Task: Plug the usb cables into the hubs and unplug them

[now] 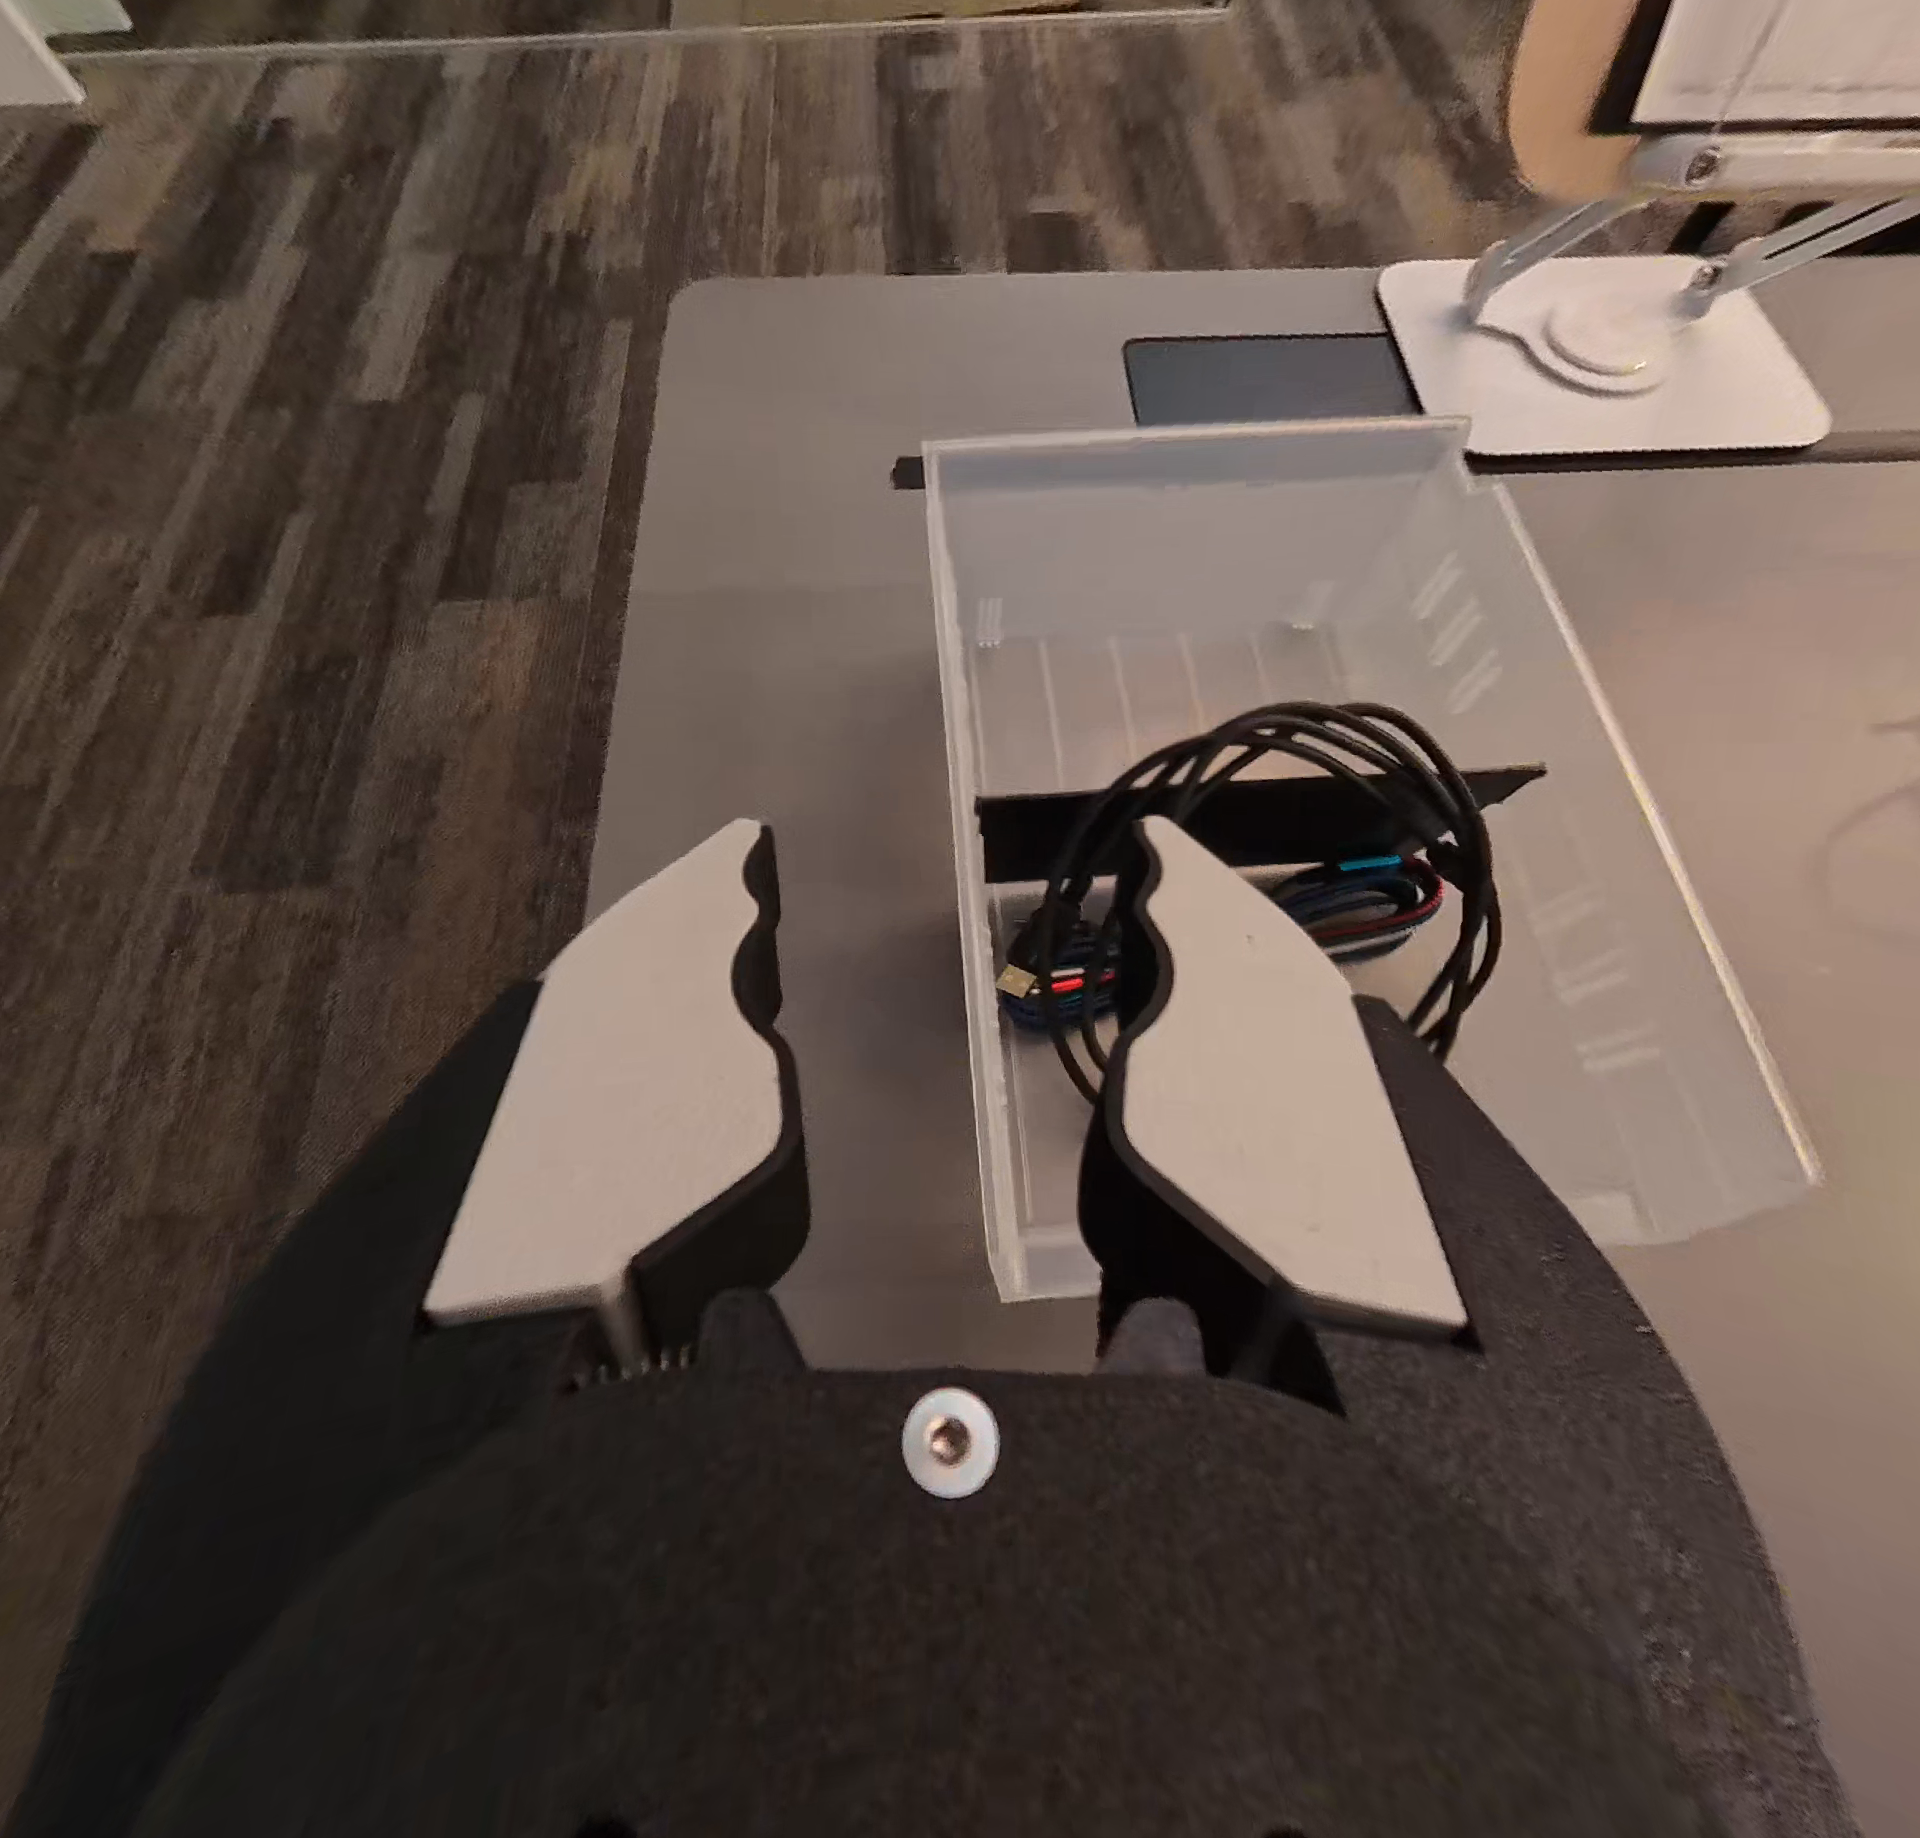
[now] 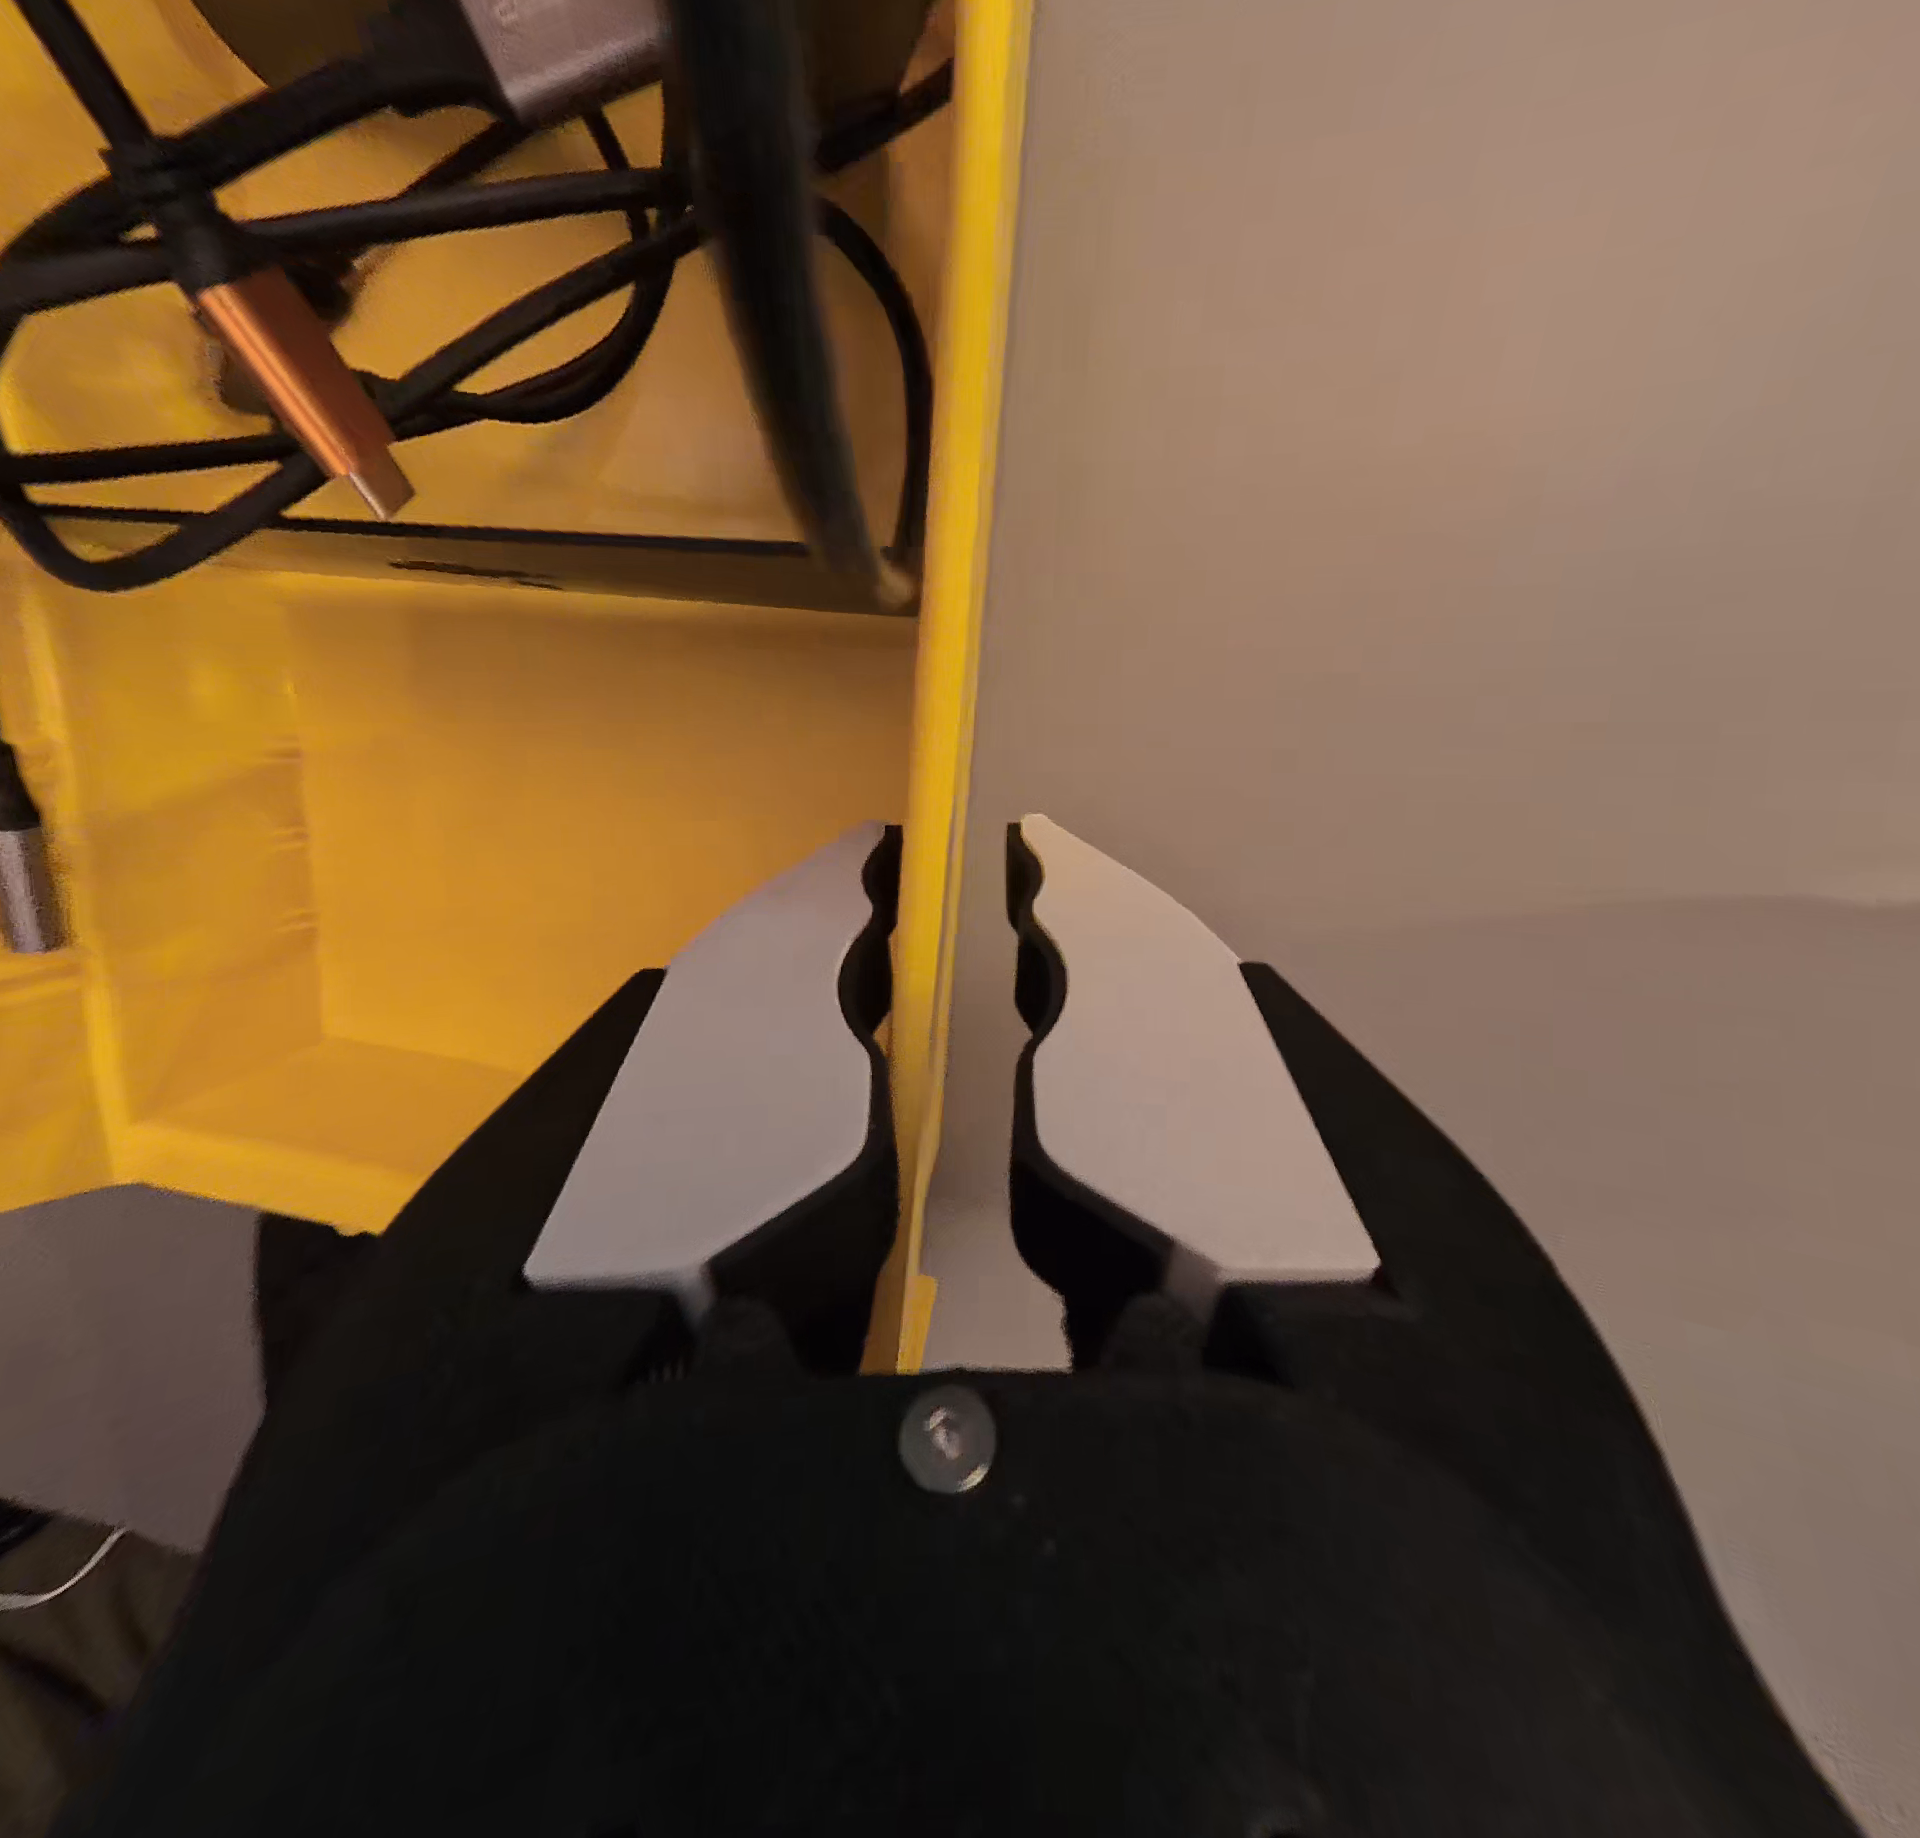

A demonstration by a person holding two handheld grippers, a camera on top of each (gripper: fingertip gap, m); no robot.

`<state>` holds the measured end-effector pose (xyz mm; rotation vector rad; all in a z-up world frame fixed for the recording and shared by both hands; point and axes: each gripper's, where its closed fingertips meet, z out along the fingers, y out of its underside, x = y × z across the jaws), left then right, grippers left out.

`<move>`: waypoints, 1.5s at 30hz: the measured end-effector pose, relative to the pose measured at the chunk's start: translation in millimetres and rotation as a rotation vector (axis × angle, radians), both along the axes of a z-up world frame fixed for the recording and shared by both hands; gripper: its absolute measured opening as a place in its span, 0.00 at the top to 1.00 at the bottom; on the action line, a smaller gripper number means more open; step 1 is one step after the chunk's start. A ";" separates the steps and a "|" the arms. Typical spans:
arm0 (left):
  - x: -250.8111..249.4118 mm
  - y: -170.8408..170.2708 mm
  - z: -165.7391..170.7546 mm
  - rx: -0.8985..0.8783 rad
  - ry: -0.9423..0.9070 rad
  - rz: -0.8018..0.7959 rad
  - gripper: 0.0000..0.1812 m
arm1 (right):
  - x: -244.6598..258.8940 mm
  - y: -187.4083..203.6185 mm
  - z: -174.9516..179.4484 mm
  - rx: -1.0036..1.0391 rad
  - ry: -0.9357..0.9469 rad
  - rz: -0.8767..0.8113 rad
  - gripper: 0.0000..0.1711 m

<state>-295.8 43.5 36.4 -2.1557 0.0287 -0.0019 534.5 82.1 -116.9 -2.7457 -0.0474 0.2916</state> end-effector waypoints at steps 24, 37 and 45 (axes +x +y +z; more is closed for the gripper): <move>12.5 26.2 -1.6 -0.134 0.085 0.164 0.68 | 6.5 11.3 29.0 0.086 0.091 -0.076 0.87; -16.1 12.2 -48.7 -0.273 0.005 0.202 0.65 | 1.9 7.6 19.0 0.066 0.064 -0.050 0.86; -21.0 8.7 -78.0 -0.377 -0.056 0.185 0.70 | -3.5 7.8 9.9 0.022 0.084 -0.042 0.92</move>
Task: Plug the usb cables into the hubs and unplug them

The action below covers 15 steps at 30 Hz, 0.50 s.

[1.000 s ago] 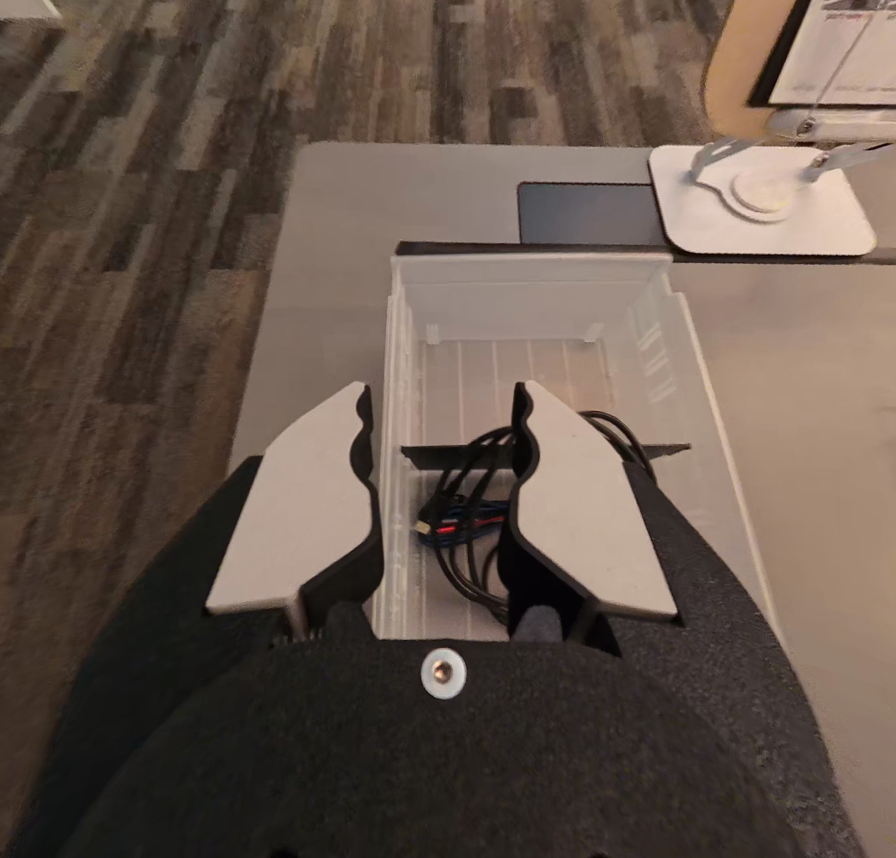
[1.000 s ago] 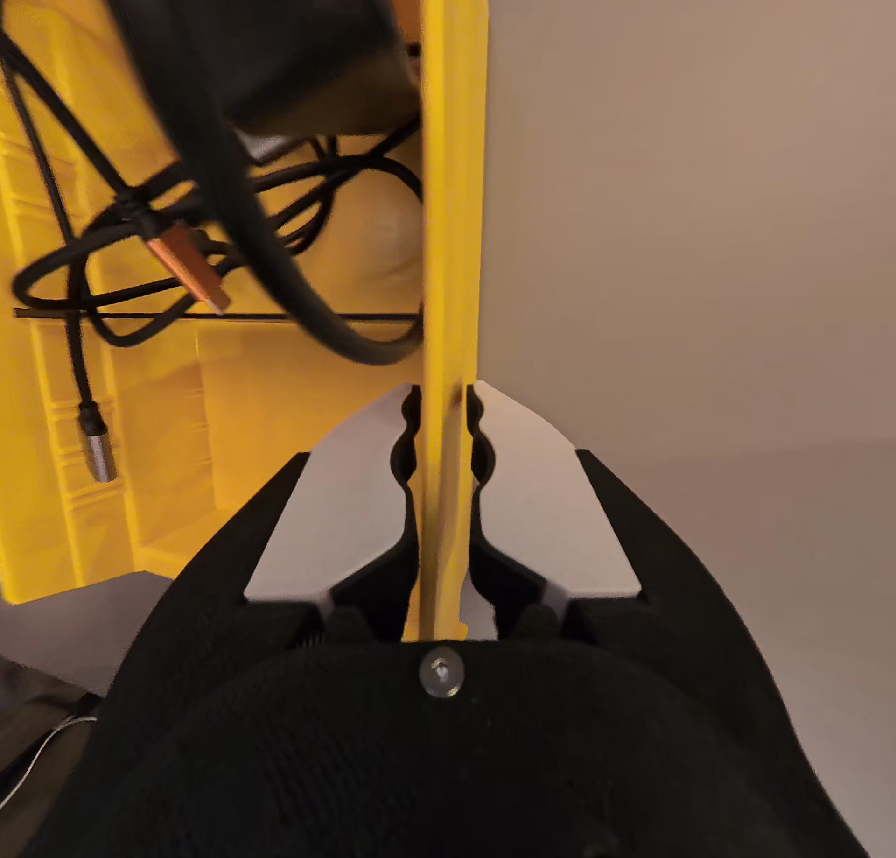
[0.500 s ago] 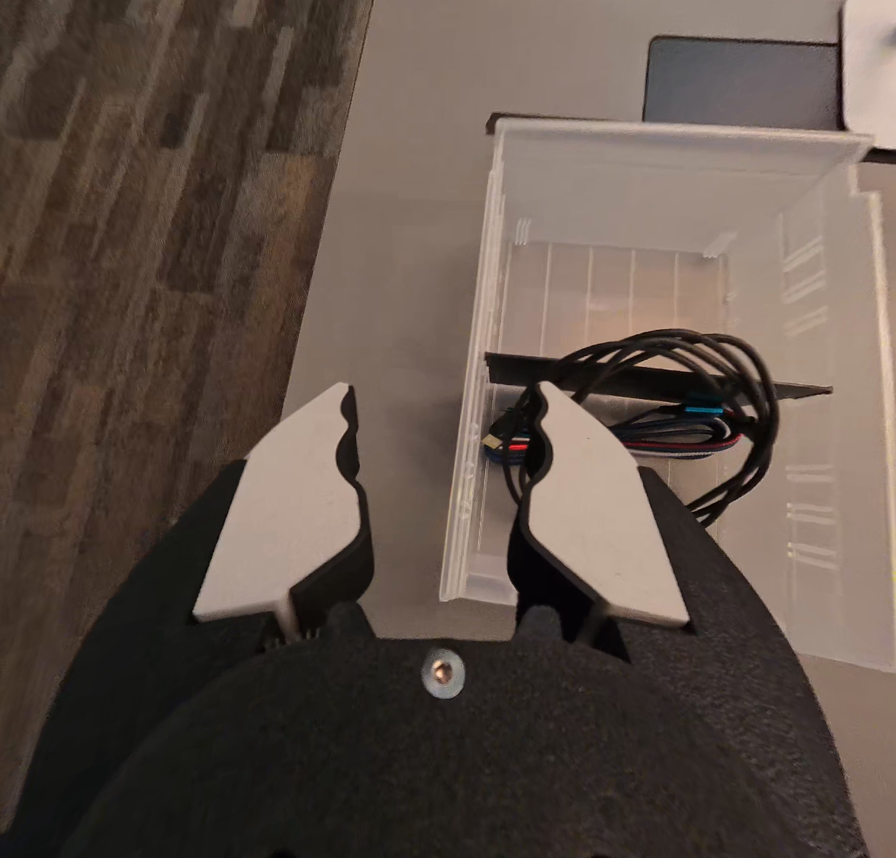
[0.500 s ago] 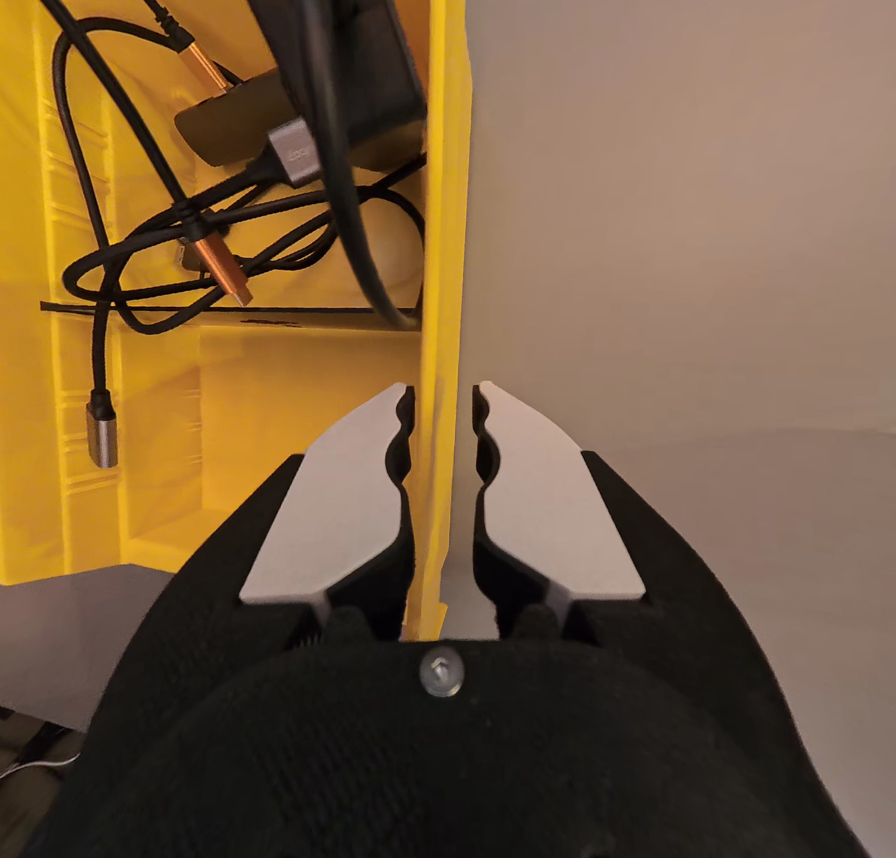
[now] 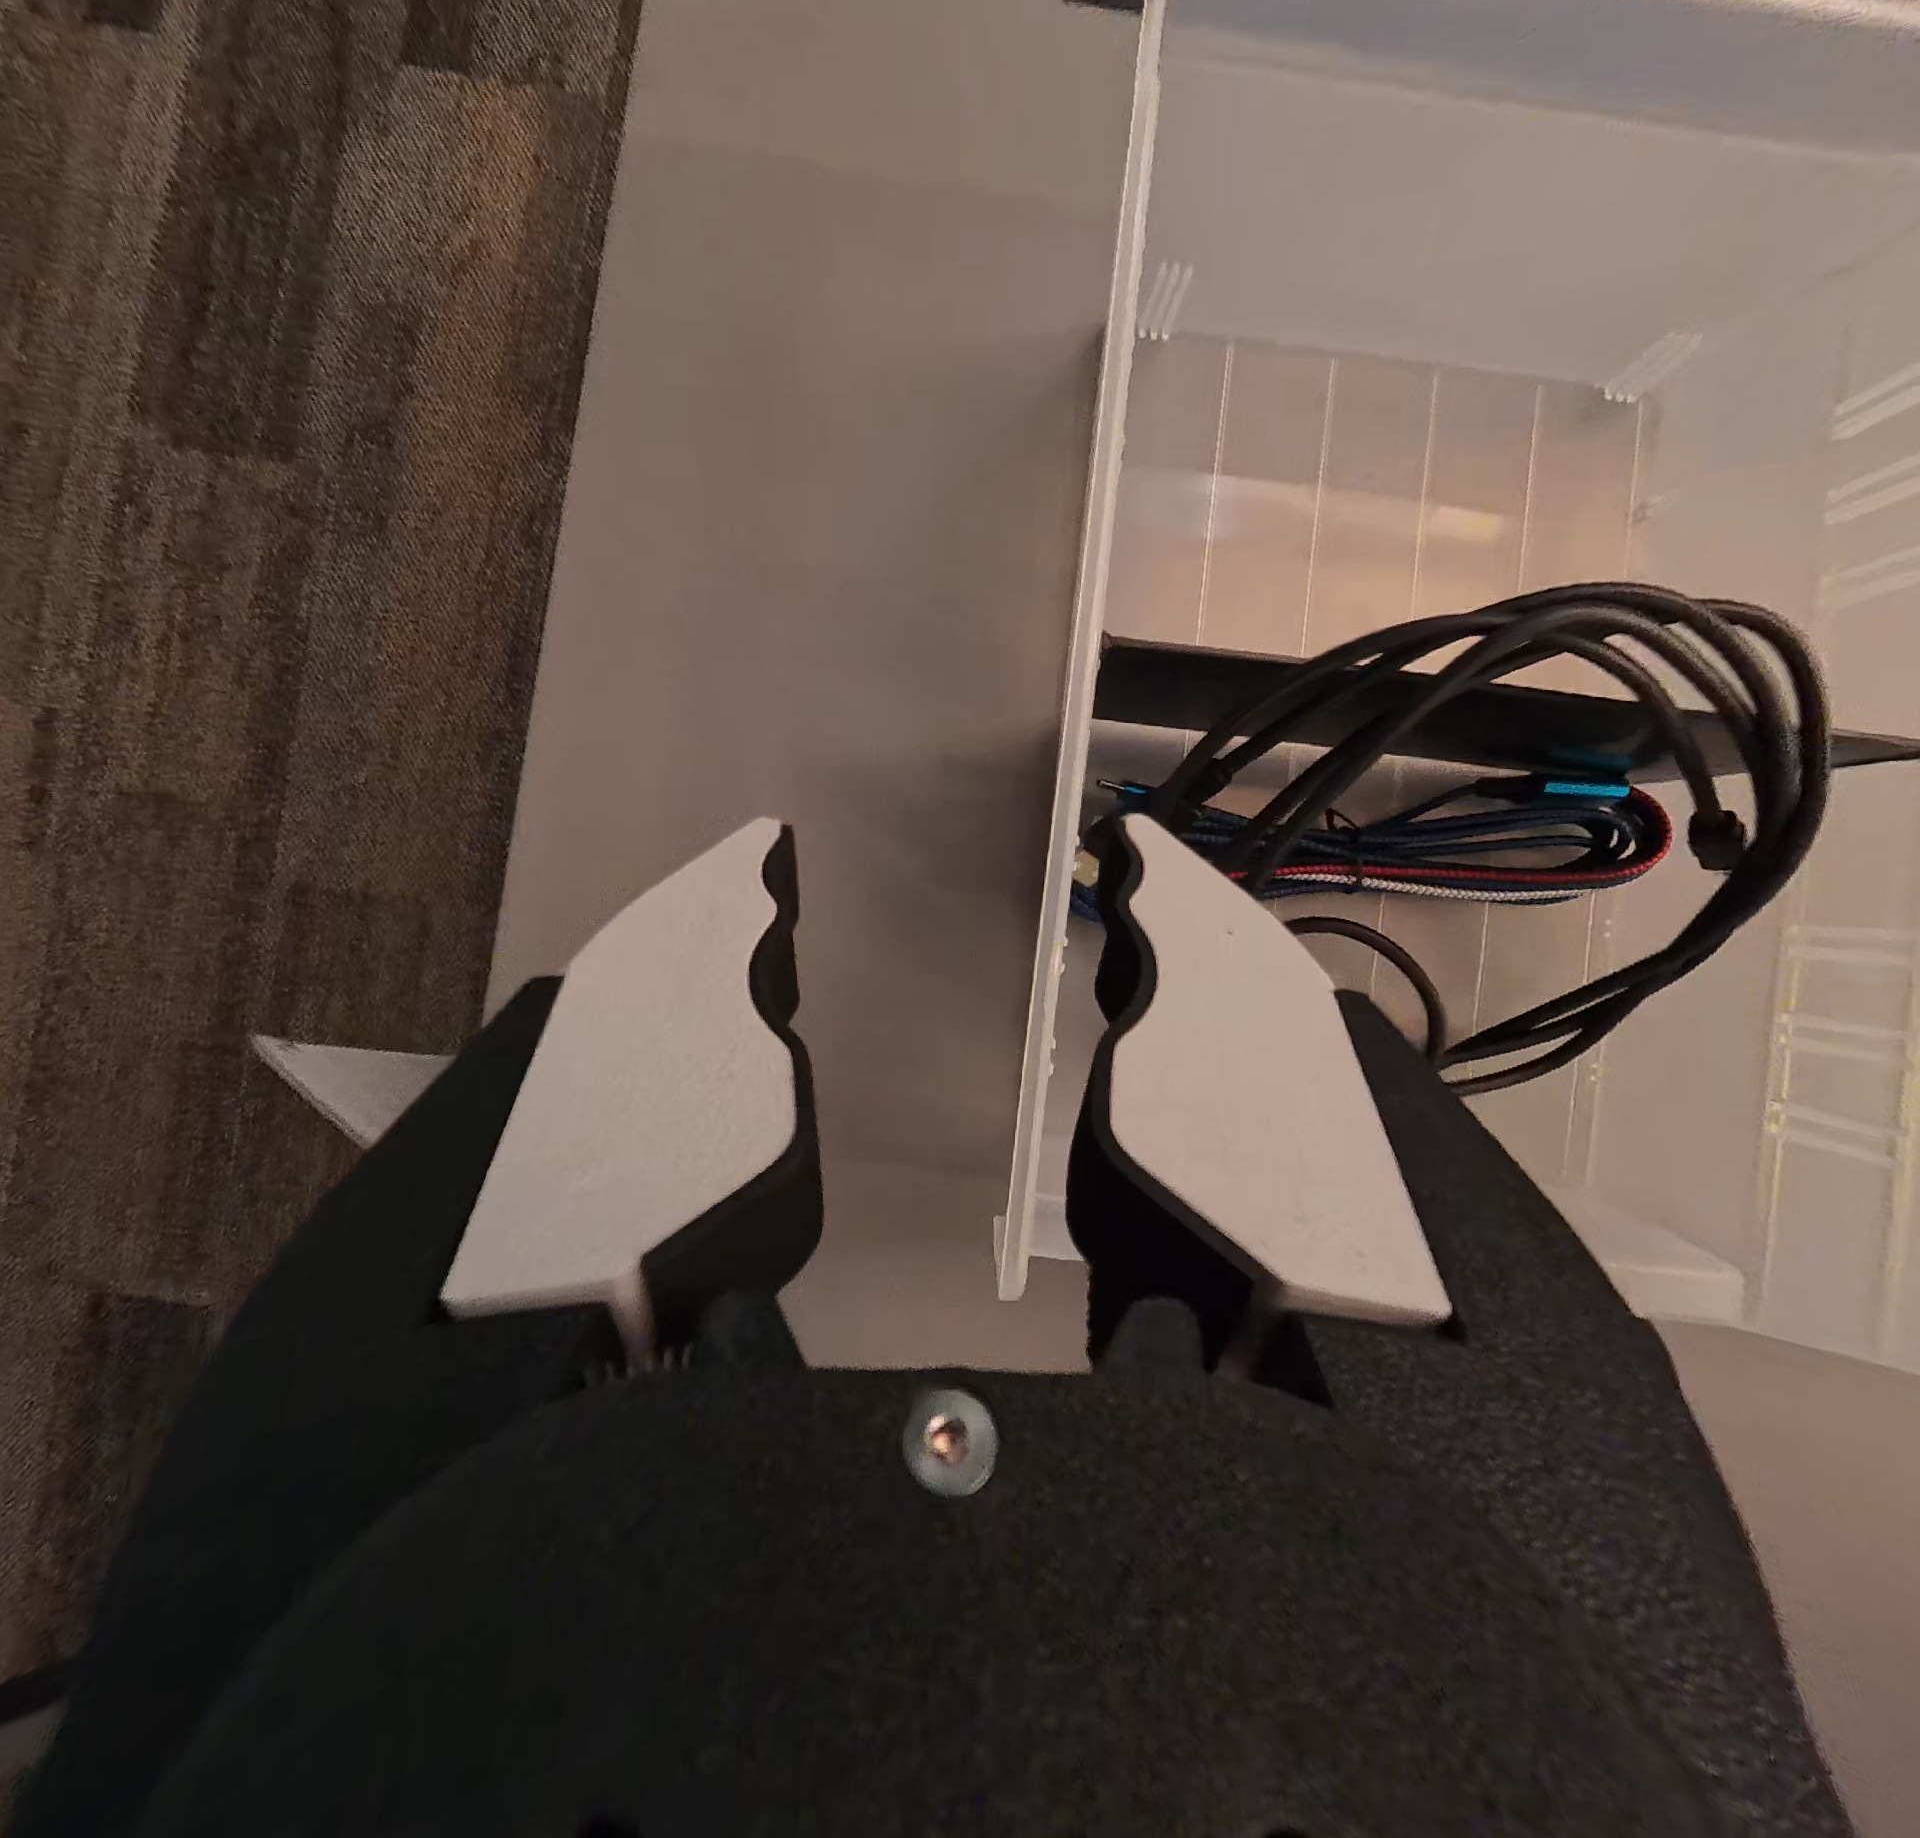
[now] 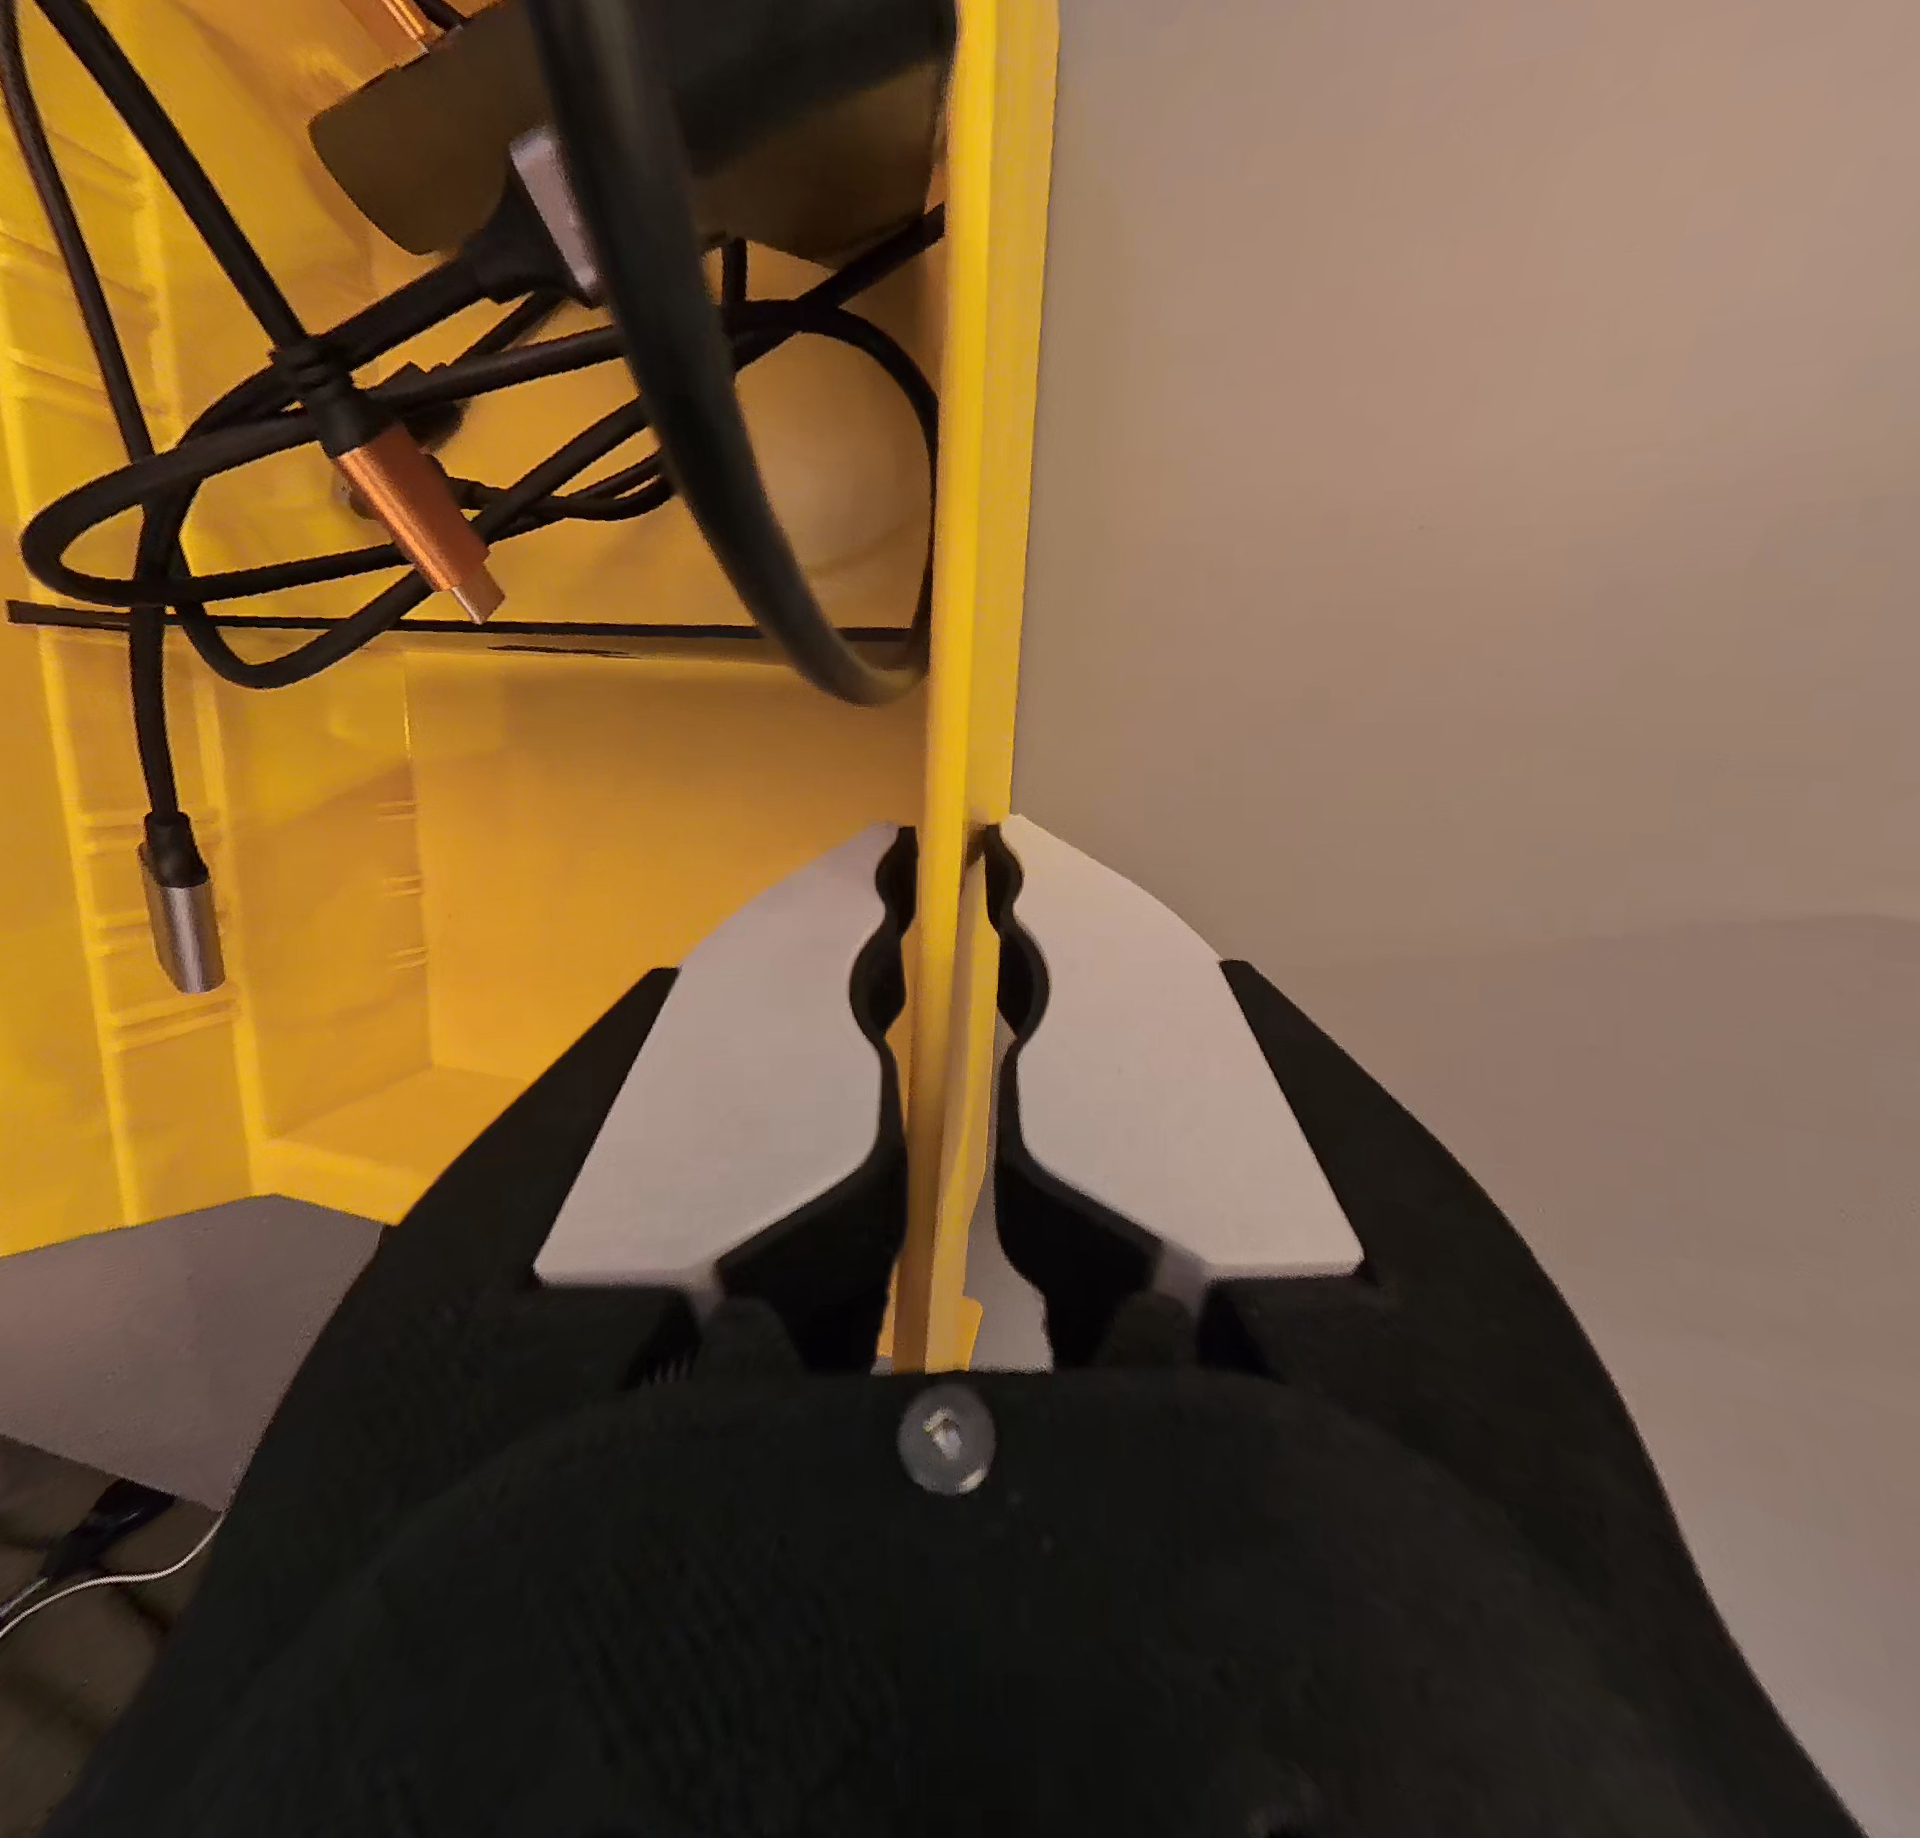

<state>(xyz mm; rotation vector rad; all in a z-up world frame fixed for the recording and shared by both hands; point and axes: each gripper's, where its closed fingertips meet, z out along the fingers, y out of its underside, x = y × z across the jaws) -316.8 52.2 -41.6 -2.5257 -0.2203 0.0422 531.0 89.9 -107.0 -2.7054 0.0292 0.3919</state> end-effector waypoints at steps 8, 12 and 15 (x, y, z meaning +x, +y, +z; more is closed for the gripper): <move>9.6 3.8 -18.0 -0.077 -0.049 -0.052 0.74 | -0.1 -0.6 -9.3 -0.047 0.005 -0.007 0.94; 16.3 5.7 -21.4 -0.099 -0.078 -0.079 0.76 | -0.9 -2.0 -10.5 -0.066 -0.007 -0.002 0.93; 18.4 11.2 -18.5 -0.074 -0.072 -0.081 0.77 | -1.6 -2.3 -9.9 -0.067 0.002 -0.005 0.93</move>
